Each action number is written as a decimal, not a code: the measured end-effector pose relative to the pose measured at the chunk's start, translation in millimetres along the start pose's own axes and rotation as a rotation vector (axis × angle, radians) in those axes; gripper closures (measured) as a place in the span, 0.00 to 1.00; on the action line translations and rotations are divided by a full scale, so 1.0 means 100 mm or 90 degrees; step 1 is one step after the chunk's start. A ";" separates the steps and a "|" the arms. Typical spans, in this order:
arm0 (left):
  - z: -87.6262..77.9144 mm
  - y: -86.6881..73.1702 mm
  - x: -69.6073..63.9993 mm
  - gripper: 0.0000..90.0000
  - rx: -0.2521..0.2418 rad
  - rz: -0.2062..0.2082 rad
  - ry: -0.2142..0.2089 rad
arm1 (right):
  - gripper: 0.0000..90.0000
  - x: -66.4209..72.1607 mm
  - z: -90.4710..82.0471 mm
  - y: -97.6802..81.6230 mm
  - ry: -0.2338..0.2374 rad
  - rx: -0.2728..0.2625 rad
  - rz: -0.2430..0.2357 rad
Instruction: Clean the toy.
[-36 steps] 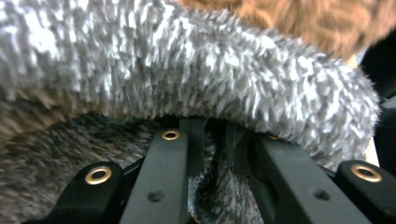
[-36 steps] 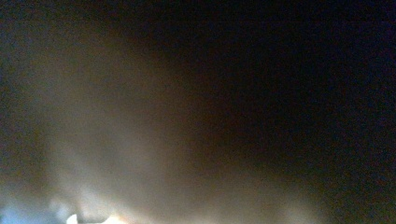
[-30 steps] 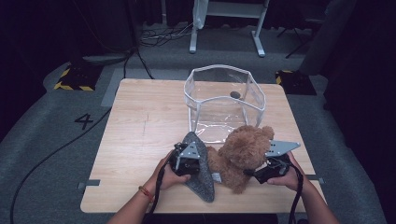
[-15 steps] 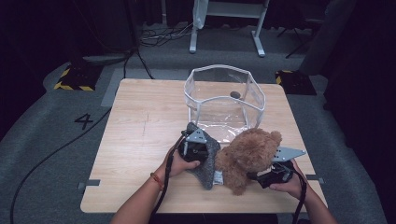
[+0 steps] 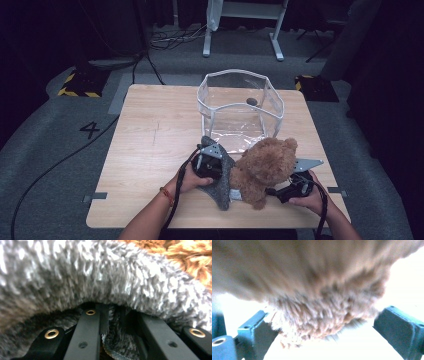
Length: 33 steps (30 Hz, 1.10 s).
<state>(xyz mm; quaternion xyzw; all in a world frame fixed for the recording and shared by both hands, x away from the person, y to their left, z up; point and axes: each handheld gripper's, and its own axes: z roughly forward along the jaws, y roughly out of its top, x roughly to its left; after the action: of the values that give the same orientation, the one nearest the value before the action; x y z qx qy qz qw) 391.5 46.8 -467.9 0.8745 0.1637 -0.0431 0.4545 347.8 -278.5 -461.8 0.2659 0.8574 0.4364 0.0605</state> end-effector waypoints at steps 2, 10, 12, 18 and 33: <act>-0.06 -0.06 -0.06 0.88 -0.005 0.006 0.005 | 0.13 -0.02 0.04 0.01 0.020 -0.011 -0.025; -0.27 -0.21 -0.23 0.88 -0.021 0.011 0.015 | 0.28 -0.06 0.24 0.13 0.093 -0.004 -0.091; -0.34 -0.25 -0.26 0.89 -0.024 0.009 0.021 | 0.33 -0.04 0.31 0.18 0.117 -0.010 -0.097; -0.49 -0.37 -0.36 0.89 -0.030 -0.006 0.039 | 0.33 -0.03 0.46 0.37 0.129 0.001 -0.152; -0.47 -0.42 -0.40 0.88 -0.060 -0.038 0.072 | 0.18 0.06 0.13 0.28 0.083 -0.030 -0.111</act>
<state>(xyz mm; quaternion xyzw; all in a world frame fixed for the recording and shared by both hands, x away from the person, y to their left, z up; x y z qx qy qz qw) 336.6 97.5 -464.2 0.8479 0.2169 0.0003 0.4837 358.7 -252.6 -446.9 0.1599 0.8689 0.4660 0.0482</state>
